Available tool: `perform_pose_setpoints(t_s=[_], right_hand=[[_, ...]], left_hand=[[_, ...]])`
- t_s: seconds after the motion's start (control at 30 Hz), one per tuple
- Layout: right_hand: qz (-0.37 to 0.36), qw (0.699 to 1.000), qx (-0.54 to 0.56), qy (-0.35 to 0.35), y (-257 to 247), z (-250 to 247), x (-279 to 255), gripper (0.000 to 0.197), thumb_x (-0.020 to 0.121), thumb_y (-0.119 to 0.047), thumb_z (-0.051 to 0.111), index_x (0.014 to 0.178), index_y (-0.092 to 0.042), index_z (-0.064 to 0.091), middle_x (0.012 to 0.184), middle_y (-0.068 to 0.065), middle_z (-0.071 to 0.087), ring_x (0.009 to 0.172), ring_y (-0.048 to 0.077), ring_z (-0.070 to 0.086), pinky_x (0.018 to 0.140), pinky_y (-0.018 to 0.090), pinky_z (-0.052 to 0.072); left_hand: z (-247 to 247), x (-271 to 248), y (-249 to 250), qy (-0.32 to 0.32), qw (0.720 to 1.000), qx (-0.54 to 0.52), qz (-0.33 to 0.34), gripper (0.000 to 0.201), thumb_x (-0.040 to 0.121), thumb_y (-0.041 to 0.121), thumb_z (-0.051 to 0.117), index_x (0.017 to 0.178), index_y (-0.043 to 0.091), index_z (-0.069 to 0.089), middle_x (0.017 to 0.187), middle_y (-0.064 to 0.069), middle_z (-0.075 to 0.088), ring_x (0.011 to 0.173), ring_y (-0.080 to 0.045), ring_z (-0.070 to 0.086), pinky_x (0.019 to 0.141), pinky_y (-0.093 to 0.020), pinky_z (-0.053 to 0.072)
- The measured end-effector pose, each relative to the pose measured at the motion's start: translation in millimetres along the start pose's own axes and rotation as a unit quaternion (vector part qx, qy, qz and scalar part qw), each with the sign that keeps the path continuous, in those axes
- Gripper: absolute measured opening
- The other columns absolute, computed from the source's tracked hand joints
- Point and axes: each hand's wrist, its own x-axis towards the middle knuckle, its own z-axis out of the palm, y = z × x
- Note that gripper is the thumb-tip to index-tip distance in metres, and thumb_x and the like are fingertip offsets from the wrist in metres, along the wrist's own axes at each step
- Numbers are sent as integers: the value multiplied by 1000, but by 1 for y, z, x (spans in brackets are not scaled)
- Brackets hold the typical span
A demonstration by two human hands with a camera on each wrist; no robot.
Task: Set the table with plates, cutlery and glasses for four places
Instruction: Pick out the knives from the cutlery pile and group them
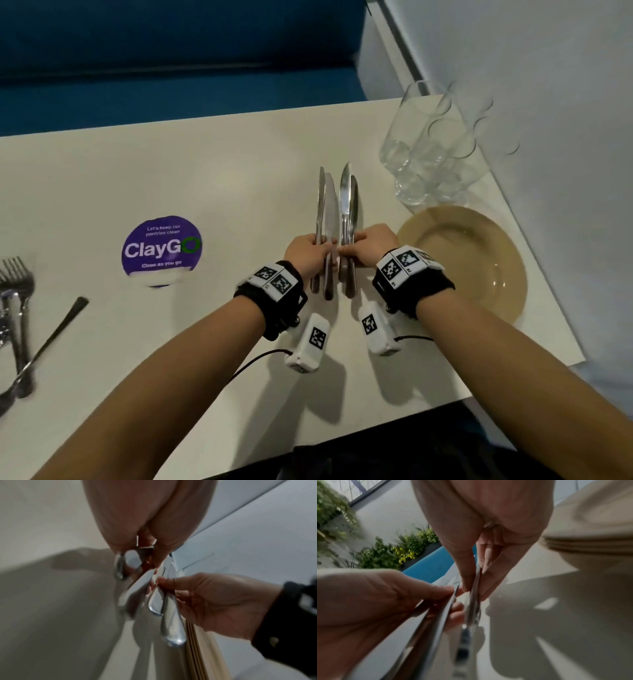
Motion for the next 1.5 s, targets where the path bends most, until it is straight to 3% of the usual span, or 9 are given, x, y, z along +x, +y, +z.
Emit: perform_pose_setpoints(t_s=[0.1, 0.23, 0.33, 0.5, 0.77, 0.87, 1.1, 1.4, 1.5], right_hand=[[2, 998, -68, 6, 9, -15, 12, 16, 75, -24, 77, 68, -13, 67, 68, 2, 66, 68, 17, 62, 53, 22, 45], [-9, 993, -115, -6, 11, -16, 17, 22, 73, -27, 79, 82, -8, 71, 76, 5, 68, 70, 19, 64, 50, 20, 45], [-17, 990, -143, -15, 10, -14, 20, 25, 73, -25, 78, 86, -6, 69, 83, 8, 70, 70, 22, 65, 48, 21, 44], [-28, 977, -210, -26, 10, -16, 18, 25, 79, -22, 74, 94, -5, 62, 98, 12, 68, 78, 24, 60, 65, 24, 45], [-35, 961, -274, -32, 11, -21, 12, 32, 77, -22, 77, 99, -3, 63, 102, 11, 67, 96, 26, 64, 70, 25, 45], [-51, 957, -285, -27, 10, -20, 11, 26, 79, -21, 75, 94, -4, 61, 102, 13, 67, 97, 27, 64, 71, 26, 44], [-75, 953, -295, 11, 5, -26, 14, 17, 88, -12, 63, 100, 0, 62, 105, 15, 67, 101, 28, 62, 71, 27, 43], [-89, 951, -293, 34, 8, -19, 19, 25, 87, -13, 63, 107, -2, 56, 110, 15, 64, 103, 29, 61, 73, 29, 42], [-79, 961, -263, 27, 9, -18, 17, 36, 86, -23, 66, 111, -1, 53, 111, 15, 62, 103, 30, 60, 71, 29, 40]], left_hand=[[19, 6, 1, 20, 999, 38, 0, 15, 93, 8, 53, 82, 8, 63, 66, -11, 62, 52, -19, 63, 48, -24, 53], [31, 11, 2, 65, 991, 118, 9, 19, 91, 22, 57, 76, 12, 65, 88, -16, 72, 84, -31, 68, 75, -34, 55], [34, 10, 5, 94, 980, 176, 24, 16, 90, 20, 57, 90, 10, 70, 93, -14, 71, 82, -28, 65, 75, -29, 50], [38, 12, 6, 110, 971, 212, 25, 9, 87, 19, 63, 89, 12, 68, 98, -10, 72, 94, -26, 66, 87, -33, 52], [33, 18, 5, 103, 959, 265, 10, 30, 83, 31, 70, 63, 19, 52, 69, 1, 62, 75, -18, 60, 64, -25, 45], [34, 18, 5, 120, 952, 281, 17, 37, 88, 35, 61, 59, 17, 48, 62, 3, 52, 72, -18, 55, 66, -26, 40], [23, 10, 2, 117, 941, 316, 39, 26, 86, 35, 66, 81, 12, 54, 81, -2, 59, 81, -19, 57, 70, -26, 42], [27, 4, 4, 81, 928, 362, 30, 43, 75, 36, 77, 59, 15, 43, 81, -9, 62, 80, -24, 59, 71, -33, 47], [28, 7, 0, 91, 934, 343, 32, 38, 71, 37, 80, 69, 15, 49, 84, -5, 61, 83, -23, 59, 71, -31, 45]])
